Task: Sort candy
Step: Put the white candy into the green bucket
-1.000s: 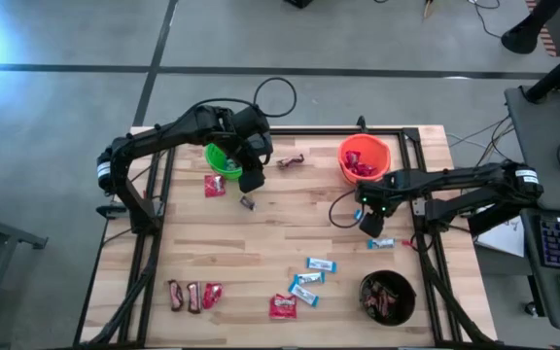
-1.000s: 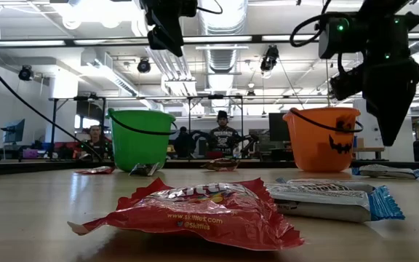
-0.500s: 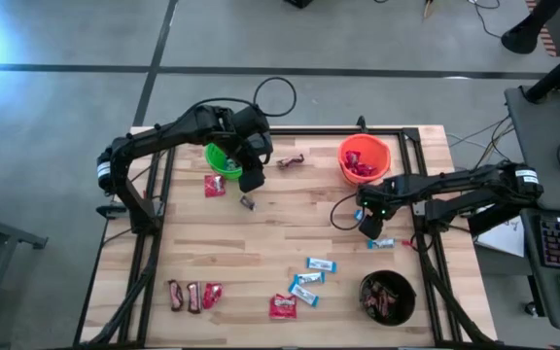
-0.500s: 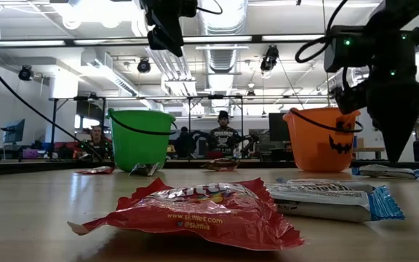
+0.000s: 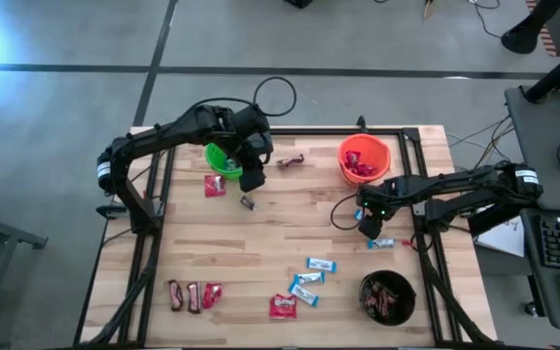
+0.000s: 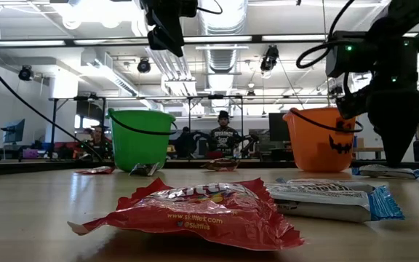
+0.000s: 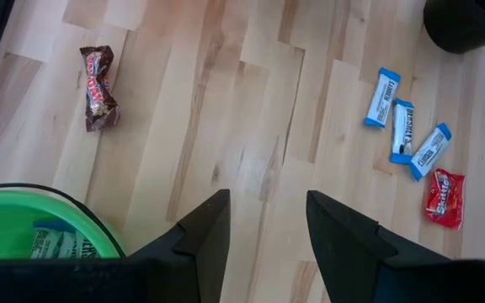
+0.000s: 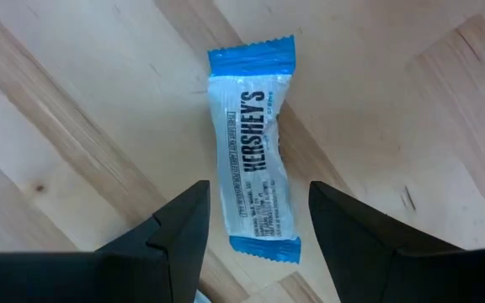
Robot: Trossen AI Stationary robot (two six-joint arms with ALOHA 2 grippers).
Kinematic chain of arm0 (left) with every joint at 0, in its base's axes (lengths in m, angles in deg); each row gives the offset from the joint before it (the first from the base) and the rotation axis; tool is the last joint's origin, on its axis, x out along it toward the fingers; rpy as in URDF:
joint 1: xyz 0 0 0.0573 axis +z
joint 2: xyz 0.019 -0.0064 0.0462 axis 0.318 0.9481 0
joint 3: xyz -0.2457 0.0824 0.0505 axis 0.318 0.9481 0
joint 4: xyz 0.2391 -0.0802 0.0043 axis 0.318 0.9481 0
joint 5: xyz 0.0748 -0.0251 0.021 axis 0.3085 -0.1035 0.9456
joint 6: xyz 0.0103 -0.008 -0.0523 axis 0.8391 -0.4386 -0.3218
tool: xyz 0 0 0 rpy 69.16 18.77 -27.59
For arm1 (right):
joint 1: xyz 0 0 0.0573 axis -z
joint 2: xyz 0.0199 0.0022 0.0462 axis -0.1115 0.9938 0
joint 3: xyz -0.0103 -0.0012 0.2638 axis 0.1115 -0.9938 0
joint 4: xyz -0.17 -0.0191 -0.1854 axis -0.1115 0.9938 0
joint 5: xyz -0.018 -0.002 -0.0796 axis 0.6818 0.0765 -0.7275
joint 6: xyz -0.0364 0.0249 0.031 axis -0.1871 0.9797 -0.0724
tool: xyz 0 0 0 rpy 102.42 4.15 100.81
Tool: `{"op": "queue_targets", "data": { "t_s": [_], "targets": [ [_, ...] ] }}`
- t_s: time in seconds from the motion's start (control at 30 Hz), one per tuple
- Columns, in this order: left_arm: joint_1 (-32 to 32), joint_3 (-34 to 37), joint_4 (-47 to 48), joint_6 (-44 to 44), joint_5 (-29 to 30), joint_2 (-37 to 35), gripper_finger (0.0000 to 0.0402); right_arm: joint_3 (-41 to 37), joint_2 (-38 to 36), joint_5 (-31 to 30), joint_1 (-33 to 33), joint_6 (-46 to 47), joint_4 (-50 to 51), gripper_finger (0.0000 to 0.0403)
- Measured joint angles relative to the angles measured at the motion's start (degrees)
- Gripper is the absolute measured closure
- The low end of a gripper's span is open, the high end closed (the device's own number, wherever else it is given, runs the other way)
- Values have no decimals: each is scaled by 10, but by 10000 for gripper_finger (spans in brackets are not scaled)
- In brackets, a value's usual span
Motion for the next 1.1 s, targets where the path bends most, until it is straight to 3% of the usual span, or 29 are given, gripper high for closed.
{"op": "queue_targets", "data": {
  "t_s": [0.93, 1.1],
  "targets": [
    [0, 0, -1, 0, 0, 0, 262, -32, 0, 2, 0, 35, -28, 209],
    [0, 0, -1, 0, 0, 0, 262, -32, 0, 2, 0, 35, -28, 232]
  ]
}}
